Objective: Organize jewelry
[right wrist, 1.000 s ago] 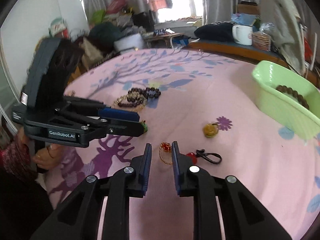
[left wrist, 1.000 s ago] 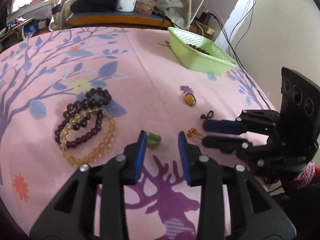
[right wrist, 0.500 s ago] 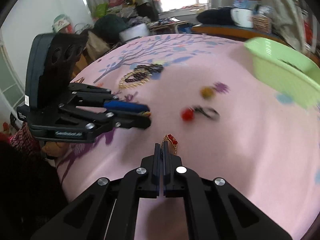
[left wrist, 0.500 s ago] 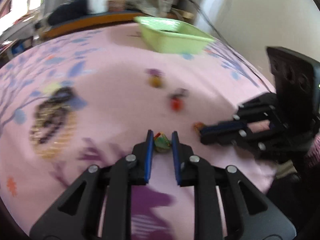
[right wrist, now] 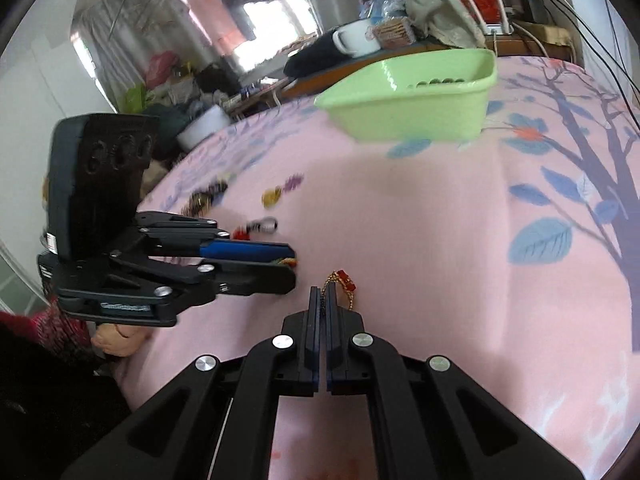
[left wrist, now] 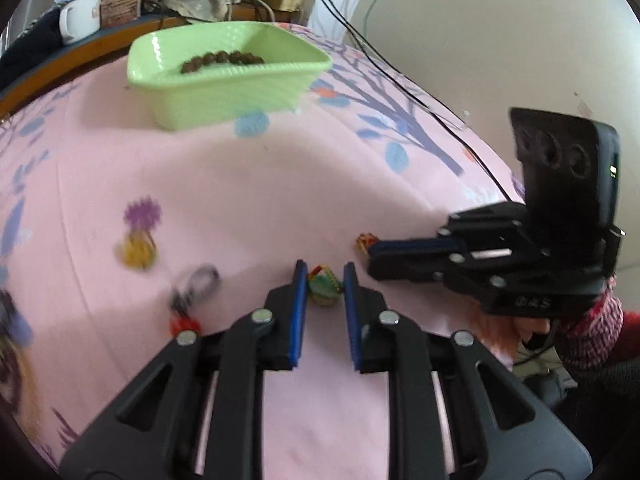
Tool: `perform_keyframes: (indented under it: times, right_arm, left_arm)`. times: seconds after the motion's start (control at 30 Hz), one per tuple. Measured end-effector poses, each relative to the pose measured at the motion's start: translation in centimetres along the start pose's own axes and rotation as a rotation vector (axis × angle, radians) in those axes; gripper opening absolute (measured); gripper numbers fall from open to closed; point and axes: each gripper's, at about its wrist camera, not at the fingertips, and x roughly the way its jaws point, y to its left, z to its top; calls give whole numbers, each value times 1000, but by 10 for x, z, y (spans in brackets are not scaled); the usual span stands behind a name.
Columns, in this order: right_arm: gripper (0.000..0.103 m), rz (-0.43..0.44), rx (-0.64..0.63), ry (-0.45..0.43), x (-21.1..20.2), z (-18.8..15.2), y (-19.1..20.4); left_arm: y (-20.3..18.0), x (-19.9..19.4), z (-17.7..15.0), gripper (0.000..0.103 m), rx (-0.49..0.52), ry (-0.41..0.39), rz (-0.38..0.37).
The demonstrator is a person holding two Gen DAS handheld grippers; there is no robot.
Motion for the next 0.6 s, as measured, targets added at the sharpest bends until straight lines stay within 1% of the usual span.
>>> perform_keyframes:
  times: [0.07,0.17,0.2,0.27,0.33,0.43,0.47,0.57,0.6]
  right_arm:
    - [0,1,-17,-50,-10,13,1]
    - [0,-12,-35,-157,-28,42,0]
    - [0,-16,-40,-202,-34,56,-2]
    - [0,-45,-43,-248,-35,76,-10]
    - [0,-61,-35,-265,-30,91,-20]
    - [0,-121,-47,-264,-11,106,-33]
    - [0,-135,-40,-260,-4,109,-39]
    - [0,-132,-28,-232,11,114,-51]
    - [0,-134,-29,-215,16,115,-54]
  left_arm:
    - [3,-9,16,17,2,-35,-8]
    - [12,-26,47,17,-18,-108,-14]
    - [17,-33,61,17,-30,-139,-11]
    - [26,-38,83,17,-56,-174,-11]
    - [32,-33,101,17,-72,-189,-12]
    - [44,-19,122,17,-73,-198,36]
    - [47,-13,127,17,-76,-192,41]
    - [63,11,135,17,-115,-137,53]
    - [67,17,136,24,-127,-117,54]
